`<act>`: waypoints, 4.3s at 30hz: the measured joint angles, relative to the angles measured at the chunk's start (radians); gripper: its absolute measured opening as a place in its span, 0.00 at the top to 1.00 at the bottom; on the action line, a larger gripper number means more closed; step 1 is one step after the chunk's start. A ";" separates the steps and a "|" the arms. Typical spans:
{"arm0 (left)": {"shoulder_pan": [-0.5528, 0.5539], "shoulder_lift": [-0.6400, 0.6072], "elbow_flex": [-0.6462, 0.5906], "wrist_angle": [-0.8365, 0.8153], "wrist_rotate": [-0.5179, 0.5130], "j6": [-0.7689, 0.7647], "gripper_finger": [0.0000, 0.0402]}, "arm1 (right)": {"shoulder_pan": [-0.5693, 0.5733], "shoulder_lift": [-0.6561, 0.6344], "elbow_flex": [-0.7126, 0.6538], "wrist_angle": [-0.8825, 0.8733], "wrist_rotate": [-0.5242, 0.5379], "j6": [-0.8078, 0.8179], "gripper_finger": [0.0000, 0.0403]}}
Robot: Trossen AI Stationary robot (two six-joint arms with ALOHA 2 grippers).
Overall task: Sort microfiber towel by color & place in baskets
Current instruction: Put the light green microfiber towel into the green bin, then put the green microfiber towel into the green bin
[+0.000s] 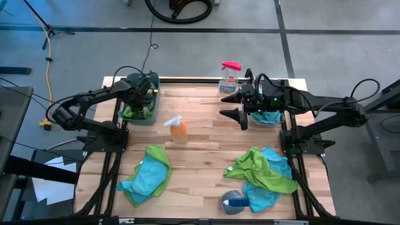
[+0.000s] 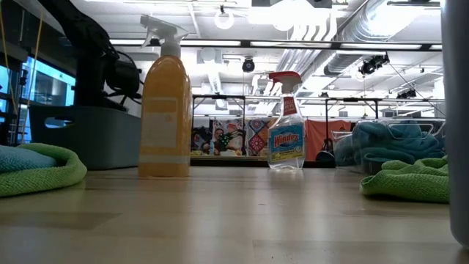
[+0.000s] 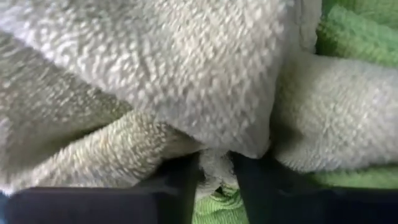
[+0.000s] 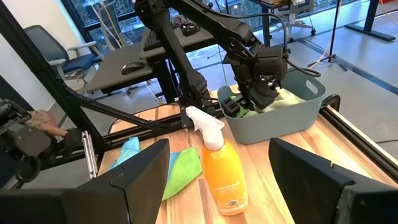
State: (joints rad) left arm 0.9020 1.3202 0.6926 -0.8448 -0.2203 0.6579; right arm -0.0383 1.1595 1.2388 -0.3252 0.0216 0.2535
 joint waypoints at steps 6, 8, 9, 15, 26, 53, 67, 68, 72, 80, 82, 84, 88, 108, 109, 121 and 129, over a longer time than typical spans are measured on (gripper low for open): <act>0.000 -0.059 0.035 -0.083 0.001 -0.058 0.58 | 0.000 0.000 0.000 0.000 0.000 -0.027 0.33; 0.000 -0.073 0.068 -0.112 0.001 -0.078 0.54 | 0.000 0.000 0.000 0.000 0.000 -0.040 0.33; 0.000 -0.080 0.086 -0.128 0.001 -0.091 0.52 | 0.000 0.000 0.000 0.000 -0.001 -0.045 0.33; 0.001 -0.123 0.214 -0.220 0.012 -0.142 0.47 | 0.000 0.000 0.000 0.000 -0.003 -0.052 0.33; 0.001 -0.179 0.449 -0.327 0.055 -0.204 0.46 | 0.000 0.000 0.000 0.000 -0.004 -0.079 0.33; -0.587 -0.481 0.532 0.370 0.322 -0.907 0.46 | 0.000 -0.018 0.000 -0.001 -0.007 -0.131 0.33; -1.123 -0.218 0.530 0.426 0.114 -0.892 0.46 | 0.016 -0.058 0.000 -0.296 -0.227 0.192 0.33; -1.148 -0.211 0.530 0.443 0.082 -0.892 0.46 | 0.029 -0.057 0.000 -0.363 -0.231 0.227 0.33; -1.216 -0.208 0.530 0.473 -0.064 -0.891 0.46 | 0.117 -0.039 -0.001 -0.622 -0.231 0.319 0.33; -1.233 -0.256 0.532 0.472 -0.172 -0.883 0.46 | 0.321 -0.030 -0.214 -0.801 -0.228 0.701 0.33; -1.233 -0.266 0.532 0.471 -0.186 -0.883 0.46 | 0.360 -0.029 -0.303 -0.792 -0.233 0.816 0.33; -1.233 -0.274 0.531 0.478 -0.202 -0.887 0.46 | 0.383 -0.026 -0.385 -0.745 -0.234 0.918 0.33; -1.232 -0.280 0.531 0.484 -0.215 -0.890 0.46 | 0.413 -0.026 -0.501 -0.610 -0.219 1.072 0.33; -1.232 -0.279 0.531 0.500 -0.236 -0.892 0.46 | 0.428 0.171 -0.568 -0.377 -0.257 1.211 0.34; -1.232 -0.279 0.531 0.500 -0.237 -0.892 0.46 | 0.428 0.174 -0.568 -0.371 -0.258 1.208 0.36; -1.232 -0.298 0.532 0.509 -0.237 -0.891 0.46 | 0.429 0.175 -0.422 -0.555 -0.333 1.007 0.95; -1.232 -0.363 0.532 0.509 -0.237 -0.838 0.46 | 0.427 0.159 -0.043 -0.976 -0.308 0.747 0.98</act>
State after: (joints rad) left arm -0.3302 0.9574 1.2247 -0.3359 -0.4576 -0.1802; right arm 0.3884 1.3188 1.1956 -1.3009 -0.2860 1.0009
